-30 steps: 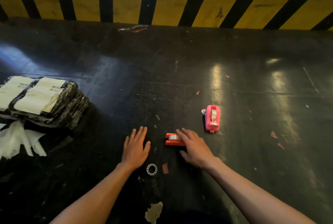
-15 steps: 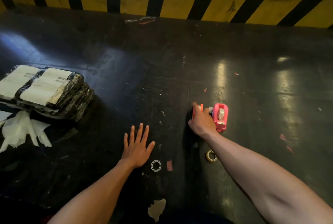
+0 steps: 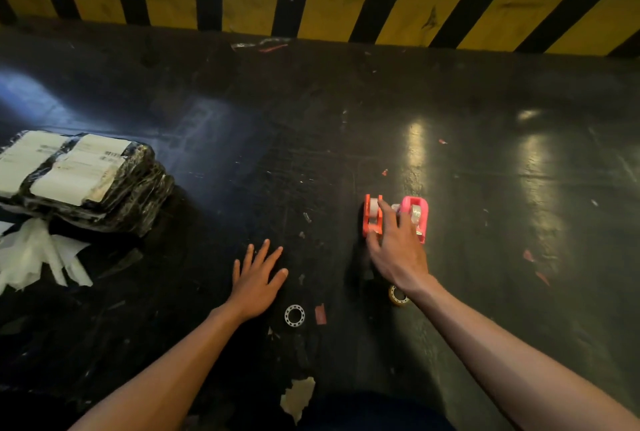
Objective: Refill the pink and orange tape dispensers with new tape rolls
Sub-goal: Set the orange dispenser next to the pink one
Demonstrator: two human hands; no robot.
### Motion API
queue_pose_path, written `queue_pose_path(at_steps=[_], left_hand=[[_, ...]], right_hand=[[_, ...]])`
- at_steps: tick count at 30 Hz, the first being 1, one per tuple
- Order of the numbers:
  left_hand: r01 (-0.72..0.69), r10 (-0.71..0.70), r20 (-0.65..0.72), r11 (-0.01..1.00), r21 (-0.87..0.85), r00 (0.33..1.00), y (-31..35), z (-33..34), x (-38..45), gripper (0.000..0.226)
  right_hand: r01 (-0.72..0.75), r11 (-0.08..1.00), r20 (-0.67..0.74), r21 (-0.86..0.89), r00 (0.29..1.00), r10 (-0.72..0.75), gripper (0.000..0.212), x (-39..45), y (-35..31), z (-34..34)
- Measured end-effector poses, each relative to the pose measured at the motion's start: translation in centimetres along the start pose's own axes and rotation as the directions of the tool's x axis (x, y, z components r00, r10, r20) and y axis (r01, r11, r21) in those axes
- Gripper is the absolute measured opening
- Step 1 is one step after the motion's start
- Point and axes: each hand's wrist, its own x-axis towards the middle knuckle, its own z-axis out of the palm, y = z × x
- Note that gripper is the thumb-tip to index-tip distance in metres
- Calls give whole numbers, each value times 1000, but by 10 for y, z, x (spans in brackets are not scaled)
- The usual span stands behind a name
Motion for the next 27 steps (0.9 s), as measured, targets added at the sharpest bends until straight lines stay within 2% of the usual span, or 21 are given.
queue_pose_path(at_steps=[4,6,8,10,13,15,18,21,24,27], left_hand=[[-100,98,-41,994,-39,994,4,-8,-17,53],[-156,155,60,988,14,986,9,-12,-27,62],[-210,186,190,971,112,964,15,-13,-33,74],[-247,205,243,956,157,948,21,-12,-35,70],[-236,205,241,966,109,949,26,-12,-30,47],[-209,185,222,974,88,957,29,-15,-23,43],[-162,154,122,984,66,981,35,-24,-7,42],[-118,119,-24,993,9,993,41,-36,15,44],[-81,69,-144,993,-80,987,48,-49,38,46],[-72,50,-192,991,-111,980,52,-58,60,43]], right_hand=[[-48,999,70,-11,996,48,48,-35,41,-4],[-83,996,162,-36,983,88,48,-45,53,-6],[-95,990,301,-100,946,121,58,-51,57,-7],[-40,978,427,-205,895,126,66,-51,55,-6],[60,956,527,-287,844,105,57,-42,42,1],[97,955,582,-281,809,89,50,-32,27,7],[143,963,653,-228,756,43,46,-12,0,19],[145,982,646,-118,763,-35,39,12,-28,32],[116,993,551,-36,831,-77,44,36,-52,40],[101,995,449,-2,889,-90,46,57,-66,44]])
